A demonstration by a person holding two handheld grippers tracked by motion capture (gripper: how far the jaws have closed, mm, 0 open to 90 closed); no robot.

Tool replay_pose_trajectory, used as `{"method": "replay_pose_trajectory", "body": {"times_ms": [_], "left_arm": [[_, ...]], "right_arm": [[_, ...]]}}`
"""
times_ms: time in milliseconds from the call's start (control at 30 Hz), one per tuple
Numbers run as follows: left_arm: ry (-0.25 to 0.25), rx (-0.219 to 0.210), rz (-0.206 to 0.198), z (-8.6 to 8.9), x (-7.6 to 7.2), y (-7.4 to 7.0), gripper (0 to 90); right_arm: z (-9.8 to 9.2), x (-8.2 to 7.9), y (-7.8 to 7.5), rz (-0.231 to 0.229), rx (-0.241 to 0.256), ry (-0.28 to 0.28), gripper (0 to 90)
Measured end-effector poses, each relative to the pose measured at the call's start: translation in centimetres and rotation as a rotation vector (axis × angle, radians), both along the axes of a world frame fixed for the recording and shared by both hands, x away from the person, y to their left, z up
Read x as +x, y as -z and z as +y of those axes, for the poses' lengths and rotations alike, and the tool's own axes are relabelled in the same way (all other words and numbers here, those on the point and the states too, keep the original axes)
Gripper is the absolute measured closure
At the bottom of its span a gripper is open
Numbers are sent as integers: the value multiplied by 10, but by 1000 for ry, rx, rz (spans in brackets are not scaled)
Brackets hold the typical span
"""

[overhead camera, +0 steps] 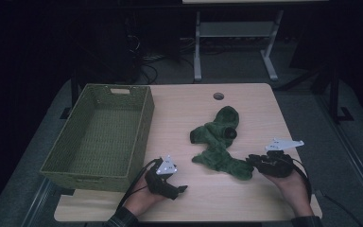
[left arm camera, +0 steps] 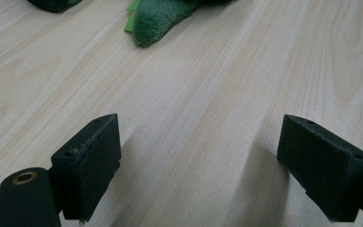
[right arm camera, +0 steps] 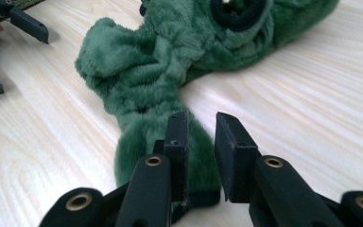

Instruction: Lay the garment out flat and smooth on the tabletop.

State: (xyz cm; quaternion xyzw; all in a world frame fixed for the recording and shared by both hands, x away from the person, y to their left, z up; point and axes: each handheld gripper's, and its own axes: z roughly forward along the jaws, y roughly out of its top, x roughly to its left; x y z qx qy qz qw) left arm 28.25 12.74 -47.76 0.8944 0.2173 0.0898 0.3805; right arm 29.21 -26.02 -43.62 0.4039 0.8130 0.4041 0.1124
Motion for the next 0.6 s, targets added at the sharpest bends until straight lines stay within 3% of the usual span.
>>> {"method": "replay_pose_trajectory", "body": {"times_ms": [267, 600], "left_arm": [[0, 0, 0, 0, 0, 0, 136], [-1, 0, 0, 0, 0, 0, 136]], "right_arm": [[-15, -20, 9, 33, 26, 0, 699], [-12, -37, 27, 98, -8, -29, 648]]}}
